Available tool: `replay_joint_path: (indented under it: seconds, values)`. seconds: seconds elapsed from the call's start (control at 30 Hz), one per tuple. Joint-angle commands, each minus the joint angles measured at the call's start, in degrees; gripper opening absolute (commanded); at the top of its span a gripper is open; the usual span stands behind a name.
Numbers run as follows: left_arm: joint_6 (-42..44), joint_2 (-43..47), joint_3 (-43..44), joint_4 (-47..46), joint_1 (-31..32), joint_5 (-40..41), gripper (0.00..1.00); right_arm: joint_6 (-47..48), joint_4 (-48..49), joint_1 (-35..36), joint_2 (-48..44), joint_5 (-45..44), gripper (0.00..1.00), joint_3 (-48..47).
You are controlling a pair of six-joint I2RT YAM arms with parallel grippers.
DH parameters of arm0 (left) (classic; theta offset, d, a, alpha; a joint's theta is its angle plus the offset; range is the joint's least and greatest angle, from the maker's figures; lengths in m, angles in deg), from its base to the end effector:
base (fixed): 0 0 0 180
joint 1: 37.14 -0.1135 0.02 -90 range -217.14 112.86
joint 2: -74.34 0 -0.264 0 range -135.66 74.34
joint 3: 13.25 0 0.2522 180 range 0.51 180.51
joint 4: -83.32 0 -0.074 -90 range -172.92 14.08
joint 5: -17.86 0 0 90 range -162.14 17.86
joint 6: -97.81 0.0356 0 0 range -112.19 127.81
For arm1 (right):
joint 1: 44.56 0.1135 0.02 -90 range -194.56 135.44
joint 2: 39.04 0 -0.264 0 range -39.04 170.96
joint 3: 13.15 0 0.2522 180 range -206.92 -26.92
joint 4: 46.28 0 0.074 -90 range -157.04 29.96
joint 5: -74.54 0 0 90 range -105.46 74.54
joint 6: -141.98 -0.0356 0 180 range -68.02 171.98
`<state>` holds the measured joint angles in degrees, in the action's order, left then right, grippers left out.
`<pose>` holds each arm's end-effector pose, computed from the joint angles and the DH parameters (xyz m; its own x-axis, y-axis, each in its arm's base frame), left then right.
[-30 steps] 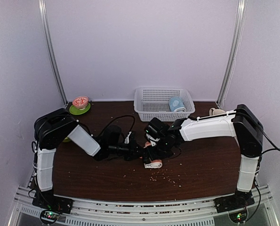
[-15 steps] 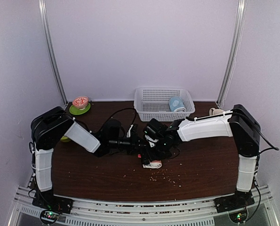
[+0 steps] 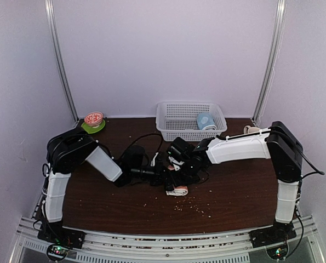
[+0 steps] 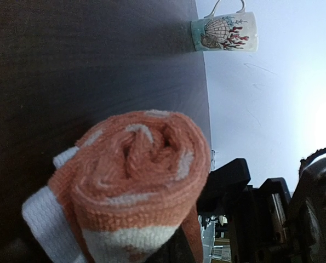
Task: Roll the towels
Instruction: Pick up the towel from the center of the board.
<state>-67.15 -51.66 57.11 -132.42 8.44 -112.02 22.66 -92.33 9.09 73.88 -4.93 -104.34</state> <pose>0.2726 -0.3108 0.0844 -0.9987 -0.0398 -0.0332 0.0217 0.2624 -0.9647 0.2308 0.3247 0.1624 -0.8862 -0.3920 -0.2469 -0.4574 0.8247 0.3327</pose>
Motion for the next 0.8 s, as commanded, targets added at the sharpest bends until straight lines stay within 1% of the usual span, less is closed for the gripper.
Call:
replay_joint_path:
  seconds: [0.0,0.17,0.37,0.47,0.63,0.77]
  values:
    - [-0.1,-2.2,-1.6,-0.7,-0.6,1.7,0.00,-0.3,-0.7,-0.1,-3.4,0.2,0.95,-0.2]
    - [0.0,-3.1,-2.5,-0.1,-1.0,3.1,0.00,-3.3,0.2,-0.6,-7.7,1.4,0.96,2.7]
    - [0.2,-3.0,-3.6,0.6,-1.1,4.3,0.00,-12.4,7.3,-3.3,-14.3,3.2,0.96,11.2]
    - [0.5,-2.7,-4.1,0.8,-1.1,4.6,0.00,-16.4,10.5,-3.8,-14.0,4.4,0.96,13.7]
    - [1.2,-2.3,-4.3,1.8,-1.1,4.9,0.00,-20.9,16.5,-3.9,-11.1,8.4,0.97,15.2]
    - [1.5,-2.1,-4.4,2.1,-1.0,5.0,0.00,-21.3,16.3,-3.5,-9.7,8.3,0.97,14.8]
